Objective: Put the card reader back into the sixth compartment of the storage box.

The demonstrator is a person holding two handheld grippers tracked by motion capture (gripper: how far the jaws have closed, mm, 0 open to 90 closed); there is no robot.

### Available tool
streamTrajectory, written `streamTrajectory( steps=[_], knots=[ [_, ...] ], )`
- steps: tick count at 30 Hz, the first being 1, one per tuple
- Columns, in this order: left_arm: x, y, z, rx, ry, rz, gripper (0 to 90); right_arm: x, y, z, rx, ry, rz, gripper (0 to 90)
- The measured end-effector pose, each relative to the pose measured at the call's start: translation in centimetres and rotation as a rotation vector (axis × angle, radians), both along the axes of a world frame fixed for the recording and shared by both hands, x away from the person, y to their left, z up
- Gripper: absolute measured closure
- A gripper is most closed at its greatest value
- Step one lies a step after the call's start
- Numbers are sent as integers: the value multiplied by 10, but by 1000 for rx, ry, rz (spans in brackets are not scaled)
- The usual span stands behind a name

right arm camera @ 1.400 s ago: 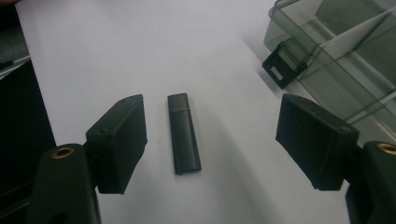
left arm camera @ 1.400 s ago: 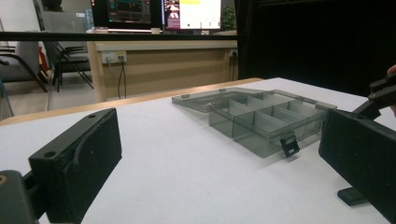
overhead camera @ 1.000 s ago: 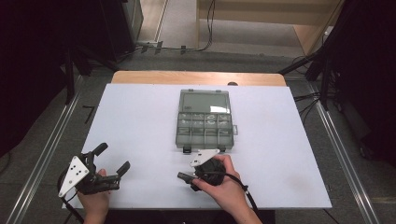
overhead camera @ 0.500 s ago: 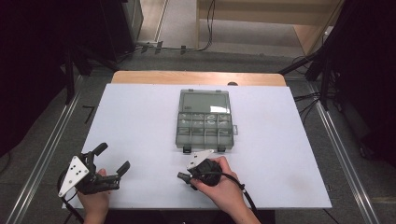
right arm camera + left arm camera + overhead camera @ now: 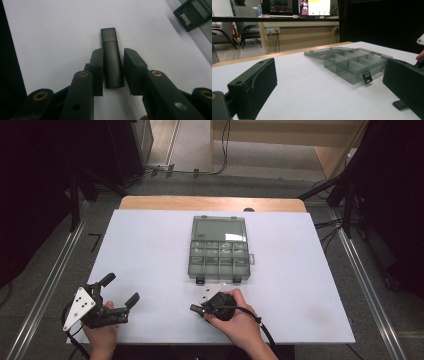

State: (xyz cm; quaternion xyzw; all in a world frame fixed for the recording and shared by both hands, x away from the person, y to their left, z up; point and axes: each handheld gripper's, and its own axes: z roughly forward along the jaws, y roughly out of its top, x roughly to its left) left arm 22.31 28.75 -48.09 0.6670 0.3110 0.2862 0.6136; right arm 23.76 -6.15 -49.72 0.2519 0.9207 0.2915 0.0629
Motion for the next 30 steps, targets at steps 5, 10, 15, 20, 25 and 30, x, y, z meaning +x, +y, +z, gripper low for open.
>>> streamTrajectory(
  steps=[5, 10, 15, 20, 25, 30],
  knots=[
    [0, 0, 0, -4, -1, 0, 0, 1, -1, 0, 8, 4, -4, 705],
    [0, 0, 0, -1, -1, -1, 0, 0, -3, 1, 26, 15, -11, 707],
    [0, 0, 0, -4, -1, -1, 0, 1, -5, 5, 48, 15, -14, 707],
    [0, 0, 0, -2, -1, -1, 0, 2, -8, 8, 63, 15, -19, 707],
    [0, 0, 0, -1, -1, 0, 0, 3, -12, 12, 81, 19, -26, 707],
    [0, 0, 0, -2, -1, -1, 0, 5, -16, 15, 86, 13, -28, 707]
  ],
)
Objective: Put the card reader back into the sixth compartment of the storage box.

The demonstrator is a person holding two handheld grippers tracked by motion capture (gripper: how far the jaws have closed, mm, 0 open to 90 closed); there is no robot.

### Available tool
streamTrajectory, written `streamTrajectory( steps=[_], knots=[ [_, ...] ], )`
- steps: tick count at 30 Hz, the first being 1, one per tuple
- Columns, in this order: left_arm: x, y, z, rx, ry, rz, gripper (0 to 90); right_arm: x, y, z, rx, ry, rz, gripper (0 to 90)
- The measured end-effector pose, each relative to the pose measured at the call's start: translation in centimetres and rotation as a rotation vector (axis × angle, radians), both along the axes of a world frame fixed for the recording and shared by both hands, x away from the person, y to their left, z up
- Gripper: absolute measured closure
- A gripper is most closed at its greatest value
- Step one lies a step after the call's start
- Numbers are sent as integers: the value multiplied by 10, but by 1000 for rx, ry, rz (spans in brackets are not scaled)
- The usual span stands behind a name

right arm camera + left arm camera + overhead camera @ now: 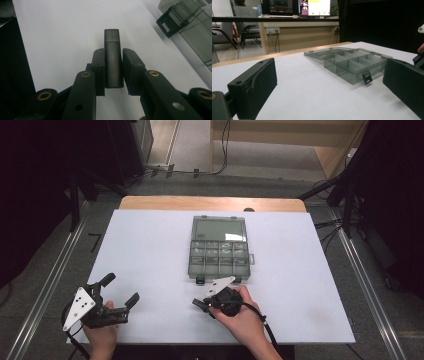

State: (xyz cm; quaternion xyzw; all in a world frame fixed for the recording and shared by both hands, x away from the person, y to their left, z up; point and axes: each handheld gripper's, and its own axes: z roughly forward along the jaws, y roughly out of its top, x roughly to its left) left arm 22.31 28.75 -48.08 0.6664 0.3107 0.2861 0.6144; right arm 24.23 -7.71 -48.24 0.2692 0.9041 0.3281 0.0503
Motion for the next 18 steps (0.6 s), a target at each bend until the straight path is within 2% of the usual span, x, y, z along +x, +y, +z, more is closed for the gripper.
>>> streamTrajectory(
  steps=[18],
  knots=[
    [0, 0, 0, 1, 0, -1, 0, 5, -7, 7, 12, 4, -11, 707]
  ],
)
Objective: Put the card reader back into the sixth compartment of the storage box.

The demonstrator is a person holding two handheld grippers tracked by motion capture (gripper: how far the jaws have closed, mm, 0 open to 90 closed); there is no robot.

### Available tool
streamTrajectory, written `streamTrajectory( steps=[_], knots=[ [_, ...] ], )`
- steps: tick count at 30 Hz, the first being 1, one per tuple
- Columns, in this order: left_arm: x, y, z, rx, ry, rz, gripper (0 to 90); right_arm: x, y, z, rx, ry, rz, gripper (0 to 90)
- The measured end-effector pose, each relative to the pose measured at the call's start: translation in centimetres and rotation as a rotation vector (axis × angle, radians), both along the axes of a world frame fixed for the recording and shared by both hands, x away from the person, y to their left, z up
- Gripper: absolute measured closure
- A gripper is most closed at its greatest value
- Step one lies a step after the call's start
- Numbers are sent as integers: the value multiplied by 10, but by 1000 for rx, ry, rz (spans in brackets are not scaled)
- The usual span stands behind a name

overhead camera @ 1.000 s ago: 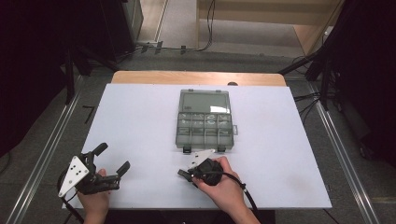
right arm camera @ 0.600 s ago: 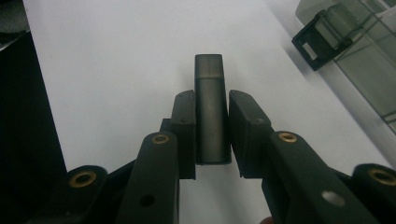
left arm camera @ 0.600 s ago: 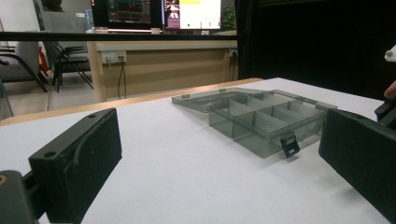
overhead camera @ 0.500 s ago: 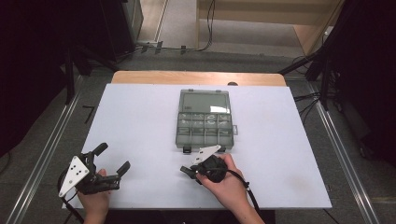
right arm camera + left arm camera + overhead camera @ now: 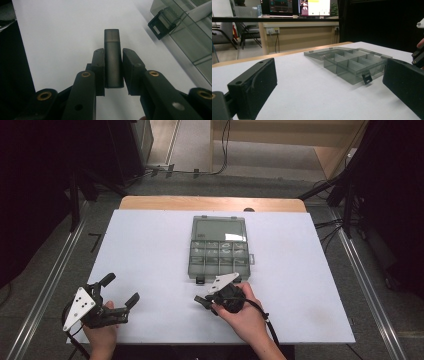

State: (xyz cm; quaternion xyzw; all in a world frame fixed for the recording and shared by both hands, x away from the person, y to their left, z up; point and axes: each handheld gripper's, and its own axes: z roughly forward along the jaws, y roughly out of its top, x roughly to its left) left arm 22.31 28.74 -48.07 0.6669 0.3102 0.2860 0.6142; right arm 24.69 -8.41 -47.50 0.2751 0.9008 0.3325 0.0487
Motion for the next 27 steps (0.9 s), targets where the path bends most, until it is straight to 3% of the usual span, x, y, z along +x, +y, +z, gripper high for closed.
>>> streamTrajectory(
  steps=[27],
  knots=[
    [0, 0, 0, -1, -1, -1, 0, 9, -7, 12, 2, -8, -15, 708]
  ],
)
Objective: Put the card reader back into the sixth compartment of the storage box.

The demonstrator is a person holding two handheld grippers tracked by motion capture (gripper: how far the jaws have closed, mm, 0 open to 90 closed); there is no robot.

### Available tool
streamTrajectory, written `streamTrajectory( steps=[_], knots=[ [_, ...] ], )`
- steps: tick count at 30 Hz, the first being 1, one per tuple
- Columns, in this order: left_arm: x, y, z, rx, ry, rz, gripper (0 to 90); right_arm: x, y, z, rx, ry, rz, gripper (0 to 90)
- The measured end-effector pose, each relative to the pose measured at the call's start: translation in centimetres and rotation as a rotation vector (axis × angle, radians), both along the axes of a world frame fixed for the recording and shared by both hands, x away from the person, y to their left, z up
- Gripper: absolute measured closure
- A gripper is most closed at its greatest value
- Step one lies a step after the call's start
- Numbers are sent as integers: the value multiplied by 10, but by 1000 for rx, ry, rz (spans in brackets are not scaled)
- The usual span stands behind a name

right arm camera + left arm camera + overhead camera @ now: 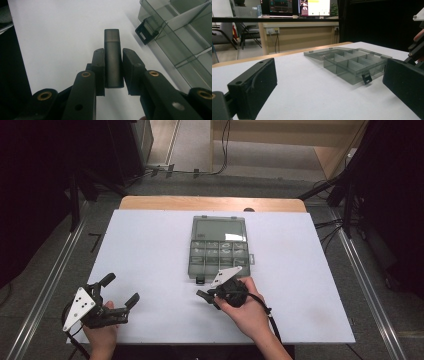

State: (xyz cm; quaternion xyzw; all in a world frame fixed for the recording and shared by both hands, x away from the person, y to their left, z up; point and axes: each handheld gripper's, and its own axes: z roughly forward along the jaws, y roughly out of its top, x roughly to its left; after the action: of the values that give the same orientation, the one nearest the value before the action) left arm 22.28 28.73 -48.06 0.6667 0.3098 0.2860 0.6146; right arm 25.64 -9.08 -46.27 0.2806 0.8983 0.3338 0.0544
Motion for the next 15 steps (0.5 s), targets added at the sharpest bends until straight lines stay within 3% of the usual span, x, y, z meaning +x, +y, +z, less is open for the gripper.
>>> streamTrajectory(
  steps=[15],
  knots=[
    [0, 0, 0, -3, 0, 0, 0, 8, -4, 10, 9, -7, -7, 708]
  ],
)
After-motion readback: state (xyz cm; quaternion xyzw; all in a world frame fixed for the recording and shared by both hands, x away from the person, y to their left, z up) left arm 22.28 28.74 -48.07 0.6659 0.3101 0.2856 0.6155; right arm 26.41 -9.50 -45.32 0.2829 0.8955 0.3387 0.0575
